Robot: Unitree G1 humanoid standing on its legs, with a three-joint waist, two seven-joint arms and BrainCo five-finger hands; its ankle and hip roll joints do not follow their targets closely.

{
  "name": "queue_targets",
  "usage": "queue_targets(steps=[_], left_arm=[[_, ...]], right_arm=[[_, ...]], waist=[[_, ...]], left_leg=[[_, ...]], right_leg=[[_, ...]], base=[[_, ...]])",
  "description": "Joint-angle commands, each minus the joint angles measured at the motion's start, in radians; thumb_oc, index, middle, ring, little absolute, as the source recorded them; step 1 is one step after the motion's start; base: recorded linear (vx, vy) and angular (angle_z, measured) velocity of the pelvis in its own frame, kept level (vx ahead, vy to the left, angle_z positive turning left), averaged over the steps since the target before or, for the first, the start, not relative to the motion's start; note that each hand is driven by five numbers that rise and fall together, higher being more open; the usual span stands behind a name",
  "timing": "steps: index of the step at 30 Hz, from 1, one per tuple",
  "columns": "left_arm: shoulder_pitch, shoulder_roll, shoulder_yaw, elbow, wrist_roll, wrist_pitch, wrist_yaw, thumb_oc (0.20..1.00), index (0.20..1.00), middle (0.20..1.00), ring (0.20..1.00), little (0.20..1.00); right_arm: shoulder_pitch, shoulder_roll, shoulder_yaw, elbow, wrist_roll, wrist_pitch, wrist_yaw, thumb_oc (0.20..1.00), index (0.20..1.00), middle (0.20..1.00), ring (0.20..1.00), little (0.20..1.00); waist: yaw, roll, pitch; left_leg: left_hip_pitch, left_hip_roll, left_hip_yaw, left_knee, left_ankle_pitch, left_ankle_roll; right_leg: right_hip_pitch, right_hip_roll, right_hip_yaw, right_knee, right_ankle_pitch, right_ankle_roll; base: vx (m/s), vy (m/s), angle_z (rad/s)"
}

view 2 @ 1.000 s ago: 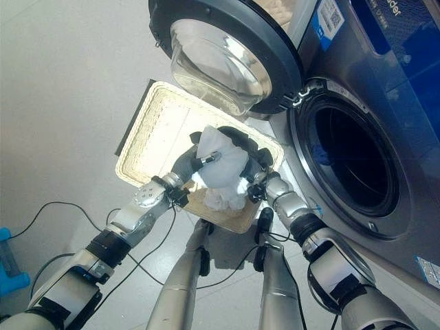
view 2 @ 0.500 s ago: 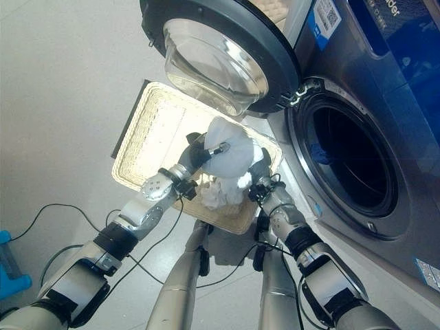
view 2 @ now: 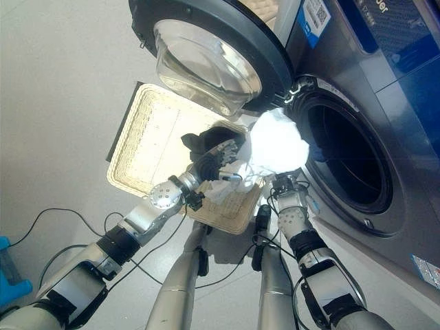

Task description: Put the clothes into the washing machine.

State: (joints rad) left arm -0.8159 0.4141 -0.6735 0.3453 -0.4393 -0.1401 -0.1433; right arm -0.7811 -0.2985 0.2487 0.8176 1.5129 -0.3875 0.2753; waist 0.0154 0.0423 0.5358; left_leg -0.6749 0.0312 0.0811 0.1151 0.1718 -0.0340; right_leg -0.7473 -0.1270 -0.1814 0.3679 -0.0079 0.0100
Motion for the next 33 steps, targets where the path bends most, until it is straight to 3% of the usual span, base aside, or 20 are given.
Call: queue_targets(steps=[1,6,10,16,20,22,23,24,33], left_arm=[[0.033,0.026,0.009,0.023,0.071,0.016,0.020,1.000,1.000,1.000,1.000,1.000],[0.017,0.036,-0.020,0.067,0.090,0.029,0.047,1.000,1.000,1.000,1.000,1.000],[0.014,0.037,-0.032,0.097,0.098,0.027,0.075,1.000,1.000,1.000,1.000,1.000],[0.003,0.038,-0.035,0.140,0.114,-0.003,0.116,1.000,1.000,1.000,1.000,1.000],[-0.007,0.040,-0.042,0.145,0.098,-0.024,0.129,1.000,1.000,1.000,1.000,1.000],[-0.007,0.040,-0.042,0.145,0.098,-0.024,0.129,1.000,1.000,1.000,1.000,1.000],[-0.006,0.039,-0.047,0.144,0.098,-0.029,0.133,1.000,1.000,1.000,1.000,1.000],[-0.028,0.048,-0.067,0.132,0.089,-0.034,0.144,1.000,1.000,1.000,1.000,1.000],[-0.059,0.092,-0.113,0.050,0.055,-0.017,0.165,1.000,1.000,1.000,1.000,1.000]], right_arm=[[-0.061,-0.061,-0.089,-0.080,0.174,-0.046,0.109,0.200,0.200,0.200,0.200,0.200],[-0.054,-0.043,-0.120,-0.045,0.375,0.027,0.205,0.200,0.200,0.200,0.200,0.200],[-0.046,-0.024,-0.147,-0.025,0.459,0.062,0.222,0.200,0.200,0.200,0.200,0.200],[-0.054,0.008,-0.236,0.026,0.459,0.099,0.127,0.200,0.200,0.200,0.200,0.200],[-0.078,0.002,-0.314,0.112,0.459,0.158,0.023,0.200,0.200,0.200,0.200,0.200],[-0.078,0.002,-0.314,0.112,0.459,0.158,0.023,0.200,0.200,0.200,0.200,0.200],[-0.087,-0.010,-0.335,0.148,0.459,0.176,-0.011,0.200,0.200,0.200,0.200,0.200],[-0.133,-0.059,-0.388,0.218,0.459,0.186,-0.113,0.200,0.200,0.200,0.200,0.200],[-0.219,-0.172,-0.442,0.271,0.459,0.159,-0.290,0.200,0.200,0.200,0.200,0.200]], waist=[[-0.004,0.025,-0.016],[-0.010,0.027,-0.016],[-0.013,0.030,-0.016],[-0.015,0.036,-0.016],[-0.015,0.046,-0.016],[-0.015,0.046,-0.016],[-0.013,0.049,-0.016],[-0.008,0.056,-0.016],[0.004,0.065,-0.016]], left_leg=[[0.013,-0.086,0.037,0.077,-0.111,0.005],[0.010,-0.084,0.044,0.080,-0.113,0.004],[0.020,-0.085,0.045,0.080,-0.120,0.002],[0.021,-0.084,0.049,0.078,-0.122,0.002],[0.010,-0.086,0.052,0.079,-0.117,0.003],[0.010,-0.086,0.052,0.079,-0.117,0.003],[0.018,-0.087,0.050,0.080,-0.125,0.002],[0.004,-0.091,0.047,0.077,-0.115,0.003],[-0.007,-0.101,0.032,0.083,-0.116,0.007]], right_leg=[[0.036,0.019,-0.060,-0.069,0.086,0.093],[0.033,0.019,-0.056,-0.069,0.089,0.094],[0.042,0.020,-0.055,-0.070,0.084,0.096],[0.039,0.022,-0.050,-0.066,0.083,0.096],[0.031,0.021,-0.049,-0.070,0.092,0.093],[0.031,0.021,-0.049,-0.070,0.092,0.093],[0.039,0.021,-0.049,-0.068,0.085,0.095],[0.028,0.018,-0.053,-0.073,0.097,0.093],[0.022,0.010,-0.065,-0.069,0.101,0.092]], base=[[0.00,-0.006,-0.06],[0.00,-0.002,-0.02],[0.00,-0.001,-0.02],[0.00,0.003,-0.04],[0.00,-0.001,-0.02],[0.00,0.000,0.00],[-0.01,-0.038,-0.03],[-0.01,-0.048,-0.03],[-0.01,-0.051,0.00]])
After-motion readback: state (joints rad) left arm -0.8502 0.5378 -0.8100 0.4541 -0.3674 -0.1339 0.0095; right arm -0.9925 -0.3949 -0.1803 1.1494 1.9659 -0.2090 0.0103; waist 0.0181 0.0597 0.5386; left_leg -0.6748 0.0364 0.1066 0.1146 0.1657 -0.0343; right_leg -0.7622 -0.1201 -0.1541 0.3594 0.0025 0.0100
